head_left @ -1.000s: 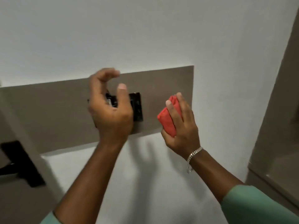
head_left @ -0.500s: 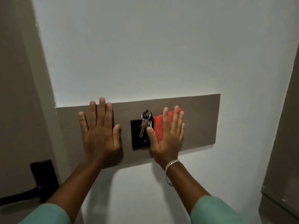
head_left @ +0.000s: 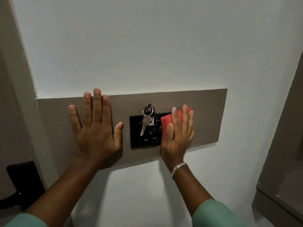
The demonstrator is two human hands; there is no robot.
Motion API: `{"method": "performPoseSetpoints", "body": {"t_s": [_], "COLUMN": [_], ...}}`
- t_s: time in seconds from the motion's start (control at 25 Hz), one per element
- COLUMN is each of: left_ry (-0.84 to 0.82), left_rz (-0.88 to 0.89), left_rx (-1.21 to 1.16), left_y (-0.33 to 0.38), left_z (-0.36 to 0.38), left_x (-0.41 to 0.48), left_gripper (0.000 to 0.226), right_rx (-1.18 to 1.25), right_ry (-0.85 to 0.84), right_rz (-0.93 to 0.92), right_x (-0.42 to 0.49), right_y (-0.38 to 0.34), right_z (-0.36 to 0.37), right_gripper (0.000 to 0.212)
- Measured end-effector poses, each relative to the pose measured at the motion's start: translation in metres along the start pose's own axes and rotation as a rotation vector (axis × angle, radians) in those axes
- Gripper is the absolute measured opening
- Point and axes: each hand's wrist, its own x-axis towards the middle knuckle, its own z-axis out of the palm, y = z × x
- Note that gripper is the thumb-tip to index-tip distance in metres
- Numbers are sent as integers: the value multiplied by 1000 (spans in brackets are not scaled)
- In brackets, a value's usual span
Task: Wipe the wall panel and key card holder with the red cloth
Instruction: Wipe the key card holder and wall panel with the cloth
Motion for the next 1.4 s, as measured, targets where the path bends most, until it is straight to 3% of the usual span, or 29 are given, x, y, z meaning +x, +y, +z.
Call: {"method": "performPoseSetpoints", "body": {"t_s": [0.08,0.2,0.32,0.36,0.48,0.6,0.64,0.76,0.8,0.88,0.92,0.96,1.04,1.08,1.12,1.24,1.28,1.4], "left_ry": [-9,-14,-9,-7,-3,3,2,4,2,-9,-14,-21,-24,-22,-23,-23,-19,-14], "left_rz": [2,12,5,5,6,4,5,14,14,16,14,14,20,20,23,20,20,24], "left_rx": [4,6,2,0,-1,-5,-4,3,6,11,12,9,-2,0,5,0,-2,8], "left_y": [1,1,1,0,1,1,0,1,1,2,1,1,1,2,1,2,2,1], "left_z": [1,0,1,1,0,2,3,2,1,1,1,0,-1,-1,-2,0,0,1], "left_x": [1,2,1,2,3,0,1,2,1,1,1,1,1,1,1,1,1,1], "left_gripper": [79,79,80,80,79,79,80,79,79,79,79,79,79,79,79,79,79,79], "right_rx": [5,-80,-28,-35,-80,7,0,-86,-64,8,8,-30,-133,-129,-102,-14,-37,-145], "right_ry": [48,12,75,86,38,134,144,48,52,132,139,118,18,-10,6,142,129,1], "right_rz": [56,-214,-22,-36,-268,48,47,-308,-266,26,86,-4,-402,-463,-406,31,-8,-459], "right_x": [2,-5,5,3,-5,3,1,-9,-6,2,4,1,-1,3,7,12,8,1], "right_y": [-13,1,-5,-7,6,-9,-12,12,14,-4,-16,-16,11,20,22,-15,-21,19], "right_z": [6,3,7,8,4,13,15,3,3,13,15,15,2,-5,-6,15,18,0], "right_gripper": [47,49,49,49,49,48,47,49,49,48,46,46,46,47,47,44,44,45]}}
